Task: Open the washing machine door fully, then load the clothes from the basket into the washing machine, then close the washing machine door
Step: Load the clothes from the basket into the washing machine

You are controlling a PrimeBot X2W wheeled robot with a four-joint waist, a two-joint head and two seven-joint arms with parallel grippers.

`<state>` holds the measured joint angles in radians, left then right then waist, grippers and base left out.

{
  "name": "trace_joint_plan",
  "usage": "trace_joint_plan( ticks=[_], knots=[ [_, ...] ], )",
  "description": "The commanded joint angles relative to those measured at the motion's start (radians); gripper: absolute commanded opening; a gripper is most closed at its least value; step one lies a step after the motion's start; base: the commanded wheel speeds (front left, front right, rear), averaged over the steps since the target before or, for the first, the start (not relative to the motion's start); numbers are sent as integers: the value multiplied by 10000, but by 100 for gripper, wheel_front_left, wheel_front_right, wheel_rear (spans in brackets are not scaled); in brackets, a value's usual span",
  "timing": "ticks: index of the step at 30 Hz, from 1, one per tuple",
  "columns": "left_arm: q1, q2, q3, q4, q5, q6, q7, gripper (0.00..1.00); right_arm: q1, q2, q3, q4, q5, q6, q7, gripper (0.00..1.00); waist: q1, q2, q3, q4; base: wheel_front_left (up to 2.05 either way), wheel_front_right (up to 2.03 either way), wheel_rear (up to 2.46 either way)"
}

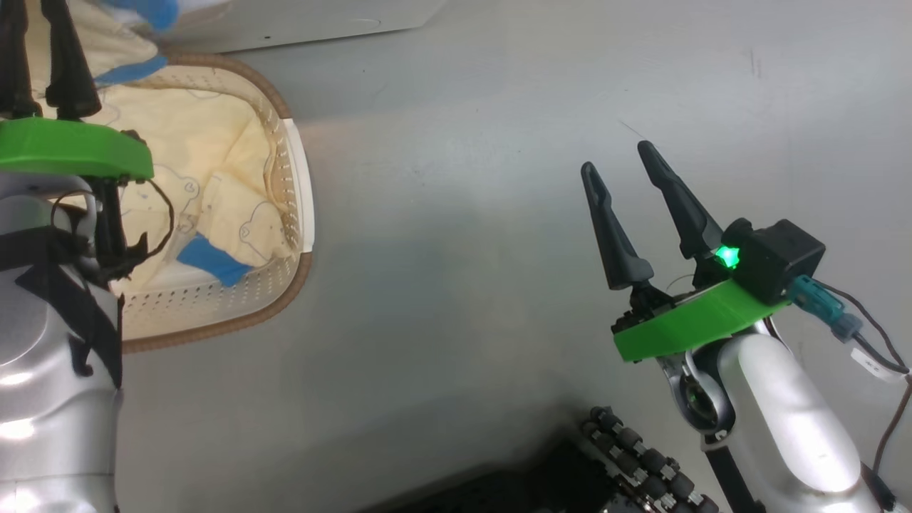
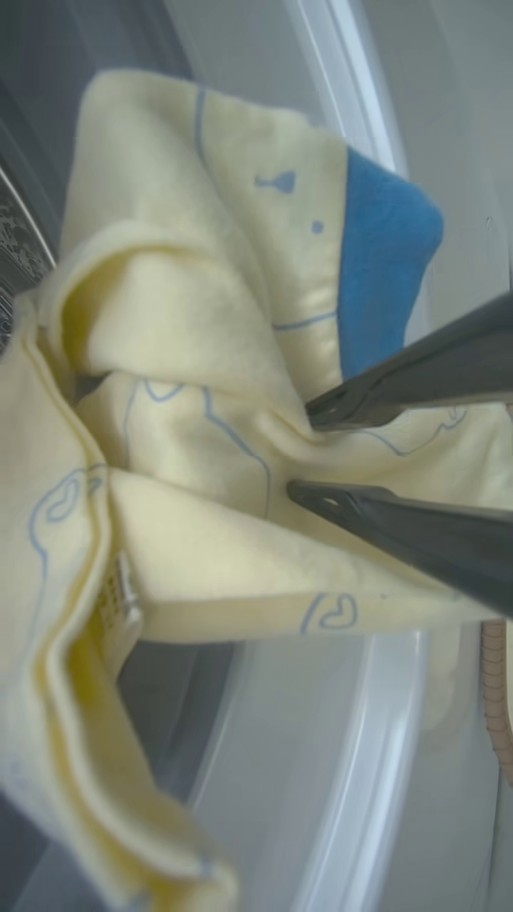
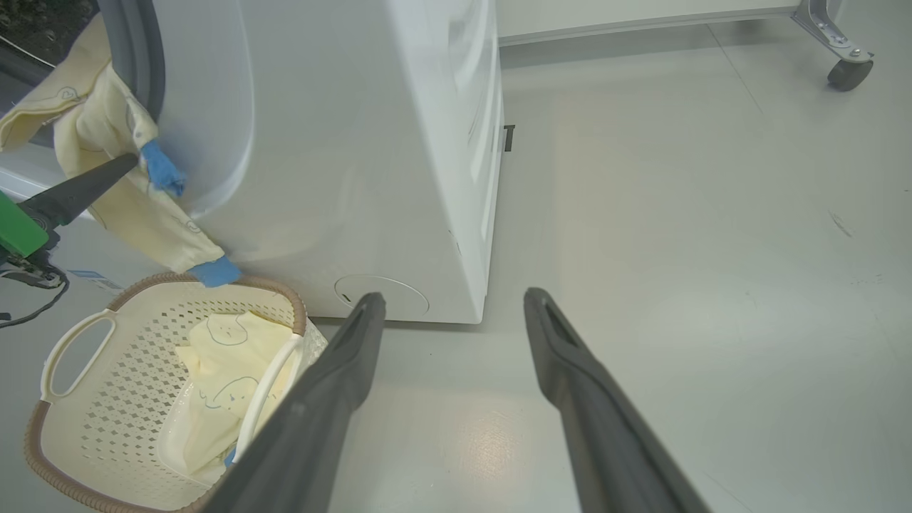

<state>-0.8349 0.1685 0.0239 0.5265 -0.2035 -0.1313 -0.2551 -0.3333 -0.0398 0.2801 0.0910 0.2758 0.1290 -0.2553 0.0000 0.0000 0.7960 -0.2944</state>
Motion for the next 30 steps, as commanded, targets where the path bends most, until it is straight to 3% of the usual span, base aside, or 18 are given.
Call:
trace_joint_plan(
  ticks=[1, 3, 7, 8, 22, 30],
  knots=[
    [-350, 305, 287, -519, 102, 6, -67, 36, 141, -104, 167, -247, 67, 17, -65, 100, 0, 0, -9, 13, 0, 0, 0],
    [-341, 309, 320, -566, 142, 6, -67, 33, 130, -104, 179, -239, 70, 17, -65, 100, 0, 0, -11, 24, 0, 0, 0],
    [-325, 300, 348, -631, 181, 6, -67, 4, 118, -104, 178, -234, 71, 17, -65, 100, 0, 0, -29, 54, 0, 0, 0],
    [-296, 282, 347, -668, 198, 6, -67, 0, 120, -104, 170, -232, 70, 17, -65, 100, 0, 0, -41, 65, 0, 0, 0],
    [747, 301, -146, -892, 202, 6, -62, 0, 242, -104, 103, -192, 138, 17, -65, 100, 0, 0, -327, 287, 0, 0, 0],
    [971, 511, -252, -1917, 288, 162, 443, 0, 302, -104, 171, -177, 225, 17, -65, 100, 0, 0, -485, 326, 0, 0, 0]
  ],
)
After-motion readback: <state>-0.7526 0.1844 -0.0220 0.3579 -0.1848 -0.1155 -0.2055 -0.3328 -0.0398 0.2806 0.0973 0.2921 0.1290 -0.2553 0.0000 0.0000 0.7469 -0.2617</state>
